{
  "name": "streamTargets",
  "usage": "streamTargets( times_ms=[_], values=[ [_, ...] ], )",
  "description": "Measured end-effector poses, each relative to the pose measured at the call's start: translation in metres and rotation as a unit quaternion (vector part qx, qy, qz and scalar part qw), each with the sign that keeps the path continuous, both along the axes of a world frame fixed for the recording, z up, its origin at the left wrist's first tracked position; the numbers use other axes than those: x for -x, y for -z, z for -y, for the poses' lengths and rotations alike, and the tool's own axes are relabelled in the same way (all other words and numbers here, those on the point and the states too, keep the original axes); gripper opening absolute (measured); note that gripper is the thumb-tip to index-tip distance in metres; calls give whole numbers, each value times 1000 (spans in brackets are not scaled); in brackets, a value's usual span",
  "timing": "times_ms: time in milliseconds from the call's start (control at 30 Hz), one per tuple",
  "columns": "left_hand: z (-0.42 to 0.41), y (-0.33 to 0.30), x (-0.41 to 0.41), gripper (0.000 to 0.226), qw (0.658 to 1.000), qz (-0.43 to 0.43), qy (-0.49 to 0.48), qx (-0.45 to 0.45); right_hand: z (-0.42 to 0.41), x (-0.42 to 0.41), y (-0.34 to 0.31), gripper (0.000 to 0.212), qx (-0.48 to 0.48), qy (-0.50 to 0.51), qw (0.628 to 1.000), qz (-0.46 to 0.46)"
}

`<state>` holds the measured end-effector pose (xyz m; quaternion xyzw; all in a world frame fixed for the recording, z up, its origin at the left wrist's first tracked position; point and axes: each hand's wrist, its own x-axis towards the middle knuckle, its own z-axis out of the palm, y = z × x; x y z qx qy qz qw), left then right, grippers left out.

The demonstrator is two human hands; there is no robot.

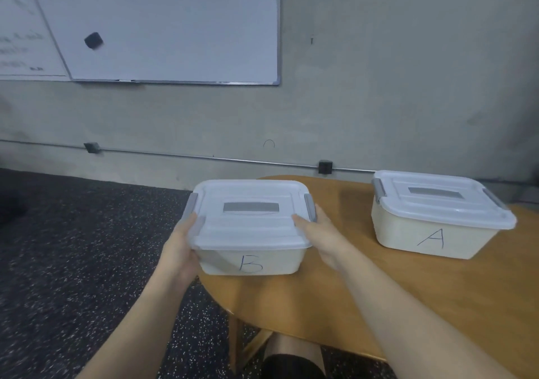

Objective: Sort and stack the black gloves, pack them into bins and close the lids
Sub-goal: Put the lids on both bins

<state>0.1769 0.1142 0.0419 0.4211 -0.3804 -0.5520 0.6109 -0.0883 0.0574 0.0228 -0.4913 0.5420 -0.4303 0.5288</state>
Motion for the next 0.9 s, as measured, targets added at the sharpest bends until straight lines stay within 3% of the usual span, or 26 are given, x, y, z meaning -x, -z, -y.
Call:
streamTargets(
  times_ms=[100, 367, 567, 900],
  values=[
    [9, -24, 15, 41, 999, -20, 30, 2, 6, 19, -22, 44, 22, 10, 1000, -4],
    [50, -77, 72, 24, 999, 17, 20, -19, 0, 92, -104, 43, 117, 143, 982, -33],
    [81, -111, 169, 40, 997, 5, 73, 15, -5, 187, -144, 45, 109, 197, 974, -32],
    [114, -111, 308, 37, 971, 116, 207, -10, -11, 335, -153, 49, 43, 293, 955, -19]
  ],
)
